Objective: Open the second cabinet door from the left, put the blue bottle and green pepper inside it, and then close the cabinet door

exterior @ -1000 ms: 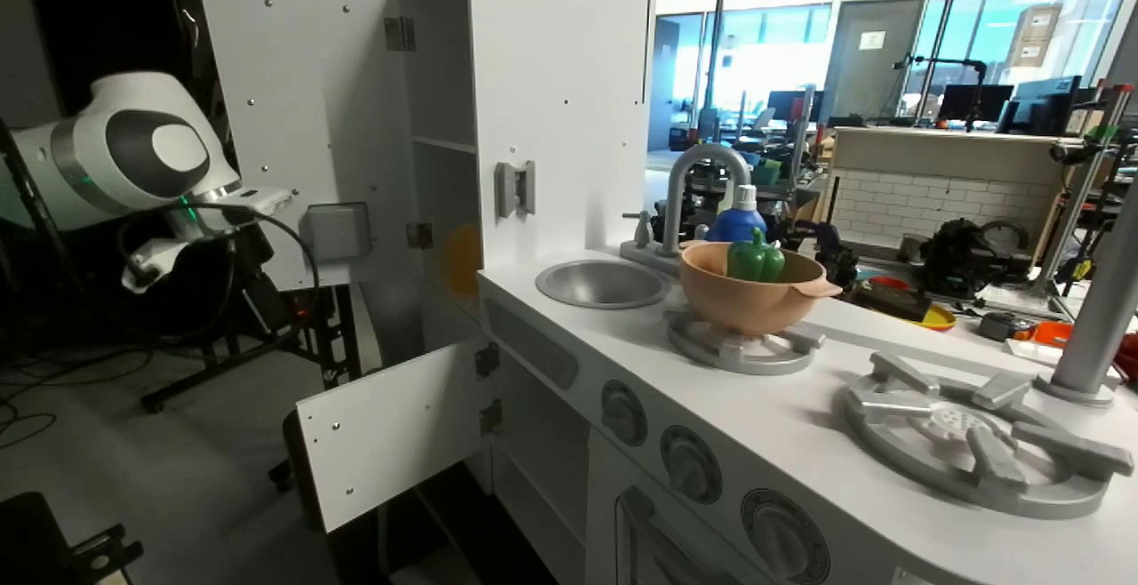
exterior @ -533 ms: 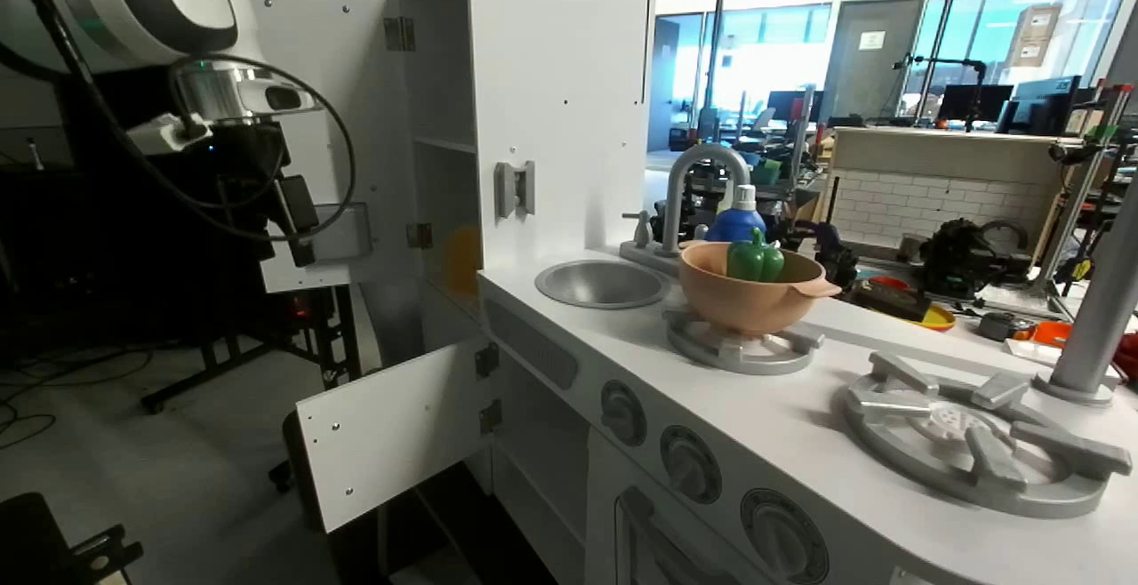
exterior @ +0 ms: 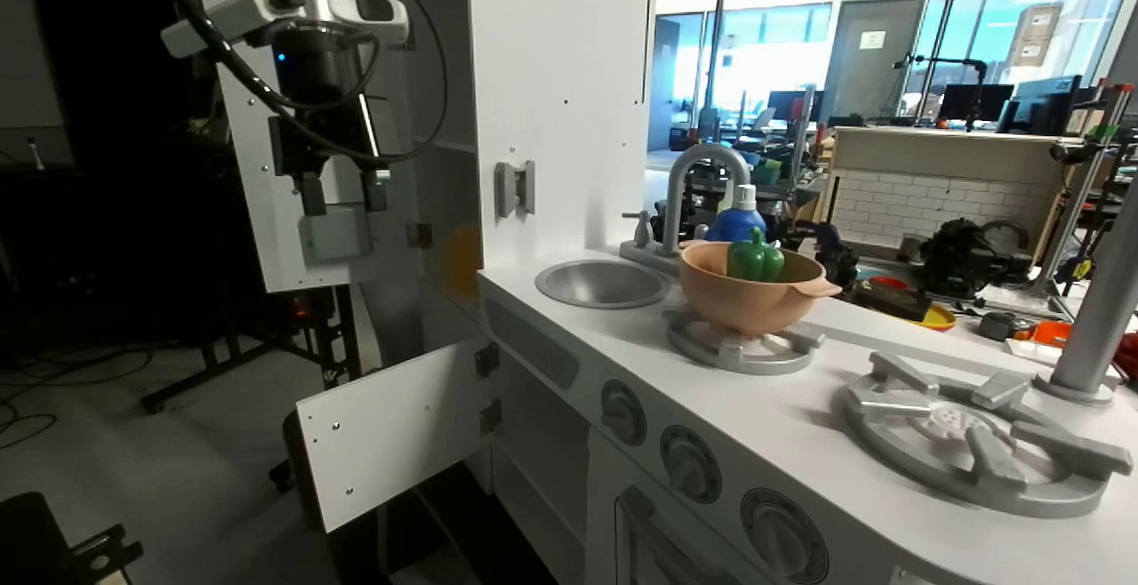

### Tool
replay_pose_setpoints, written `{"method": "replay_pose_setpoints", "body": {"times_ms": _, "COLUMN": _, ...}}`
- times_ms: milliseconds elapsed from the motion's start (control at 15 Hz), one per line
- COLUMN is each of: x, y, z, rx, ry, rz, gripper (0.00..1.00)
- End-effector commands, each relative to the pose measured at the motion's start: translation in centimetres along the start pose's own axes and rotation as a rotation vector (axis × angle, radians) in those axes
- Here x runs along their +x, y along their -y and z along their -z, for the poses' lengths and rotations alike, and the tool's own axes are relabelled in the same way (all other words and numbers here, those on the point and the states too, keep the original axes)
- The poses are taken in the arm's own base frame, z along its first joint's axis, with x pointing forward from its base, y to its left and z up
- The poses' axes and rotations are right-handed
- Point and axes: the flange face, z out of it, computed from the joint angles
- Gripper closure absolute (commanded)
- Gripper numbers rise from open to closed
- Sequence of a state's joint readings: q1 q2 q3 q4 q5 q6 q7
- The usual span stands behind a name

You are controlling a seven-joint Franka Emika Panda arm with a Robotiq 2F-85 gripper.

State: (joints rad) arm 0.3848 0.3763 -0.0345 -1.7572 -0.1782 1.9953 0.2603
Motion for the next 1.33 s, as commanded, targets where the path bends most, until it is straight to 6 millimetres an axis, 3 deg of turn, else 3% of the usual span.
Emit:
{"method": "replay_pose_setpoints", "body": {"times_ms": 0, "x": 0.4, "y": -7.2, "z": 1.2, "rx": -0.013, "ry": 0.011, "rz": -0.026, "gripper": 0.0}}
{"method": "replay_pose_setpoints", "body": {"times_ms": 267, "x": 3.0, "y": -15.8, "z": 1.1, "rx": 0.002, "ry": -0.01, "rz": -0.082, "gripper": 0.0}}
{"method": "replay_pose_setpoints", "body": {"times_ms": 467, "x": 5.0, "y": -20.7, "z": 1.7, "rx": 0.024, "ry": -0.05, "rz": -0.144, "gripper": 0.0}}
{"method": "replay_pose_setpoints", "body": {"times_ms": 600, "x": 6.4, "y": -22.7, "z": 2.7, "rx": 0.03, "ry": -0.077, "rz": -0.2, "gripper": 0.0}}
{"method": "replay_pose_setpoints", "body": {"times_ms": 800, "x": 9.0, "y": -25.4, "z": 2.6, "rx": 0.041, "ry": -0.128, "rz": -0.285, "gripper": 0.0}}
{"method": "replay_pose_setpoints", "body": {"times_ms": 1267, "x": 13.8, "y": -29.2, "z": -0.3, "rx": 0.057, "ry": -0.204, "rz": -0.455, "gripper": 0.0}}
